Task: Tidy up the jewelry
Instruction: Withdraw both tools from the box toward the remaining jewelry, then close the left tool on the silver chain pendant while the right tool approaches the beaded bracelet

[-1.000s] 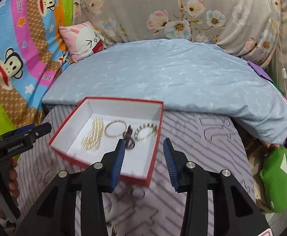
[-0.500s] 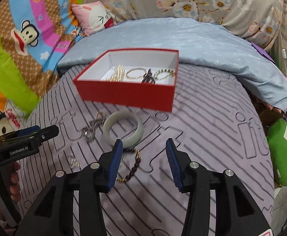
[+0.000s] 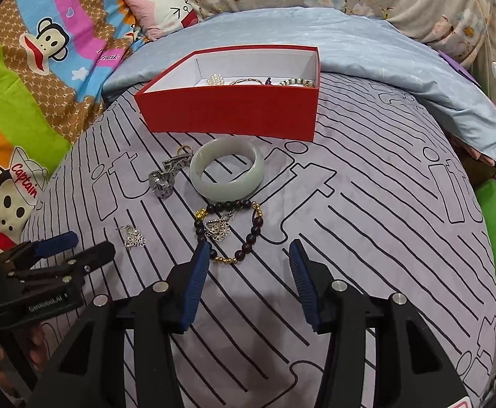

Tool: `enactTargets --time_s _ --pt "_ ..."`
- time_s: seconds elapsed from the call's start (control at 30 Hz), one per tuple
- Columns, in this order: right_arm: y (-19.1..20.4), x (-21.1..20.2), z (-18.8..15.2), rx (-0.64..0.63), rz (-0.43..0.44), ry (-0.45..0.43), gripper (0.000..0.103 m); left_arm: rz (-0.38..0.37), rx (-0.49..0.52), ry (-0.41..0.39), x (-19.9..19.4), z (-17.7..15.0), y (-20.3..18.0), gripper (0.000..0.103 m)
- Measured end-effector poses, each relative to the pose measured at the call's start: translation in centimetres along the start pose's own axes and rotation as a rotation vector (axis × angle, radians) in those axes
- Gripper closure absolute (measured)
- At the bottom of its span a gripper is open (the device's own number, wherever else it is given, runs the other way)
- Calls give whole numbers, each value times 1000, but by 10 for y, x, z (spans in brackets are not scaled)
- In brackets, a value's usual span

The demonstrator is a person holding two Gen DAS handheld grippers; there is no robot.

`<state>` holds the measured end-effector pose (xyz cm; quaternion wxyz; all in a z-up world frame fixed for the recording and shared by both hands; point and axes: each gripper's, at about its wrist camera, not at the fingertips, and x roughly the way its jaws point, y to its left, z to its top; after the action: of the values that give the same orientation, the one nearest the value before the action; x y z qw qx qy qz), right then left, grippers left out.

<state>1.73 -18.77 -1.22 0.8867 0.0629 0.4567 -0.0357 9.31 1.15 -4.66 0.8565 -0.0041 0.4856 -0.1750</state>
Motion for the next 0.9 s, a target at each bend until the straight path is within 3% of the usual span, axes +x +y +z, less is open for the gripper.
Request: enactTargets --time_s 0.47,0.67,0.8,0.9 --pt "-17 4 1 46 18 18 55 -52 40 -3 11 6 -30 39" --pt "-14 13 2 48 44 35 55 -33 77 -16 18 10 -40 55" --pt "-9 20 4 41 60 45 63 -33 111 -32 19 8 -47 64" --pt "-4 26 6 33 76 54 68 -57 106 -28 18 8 -46 85"
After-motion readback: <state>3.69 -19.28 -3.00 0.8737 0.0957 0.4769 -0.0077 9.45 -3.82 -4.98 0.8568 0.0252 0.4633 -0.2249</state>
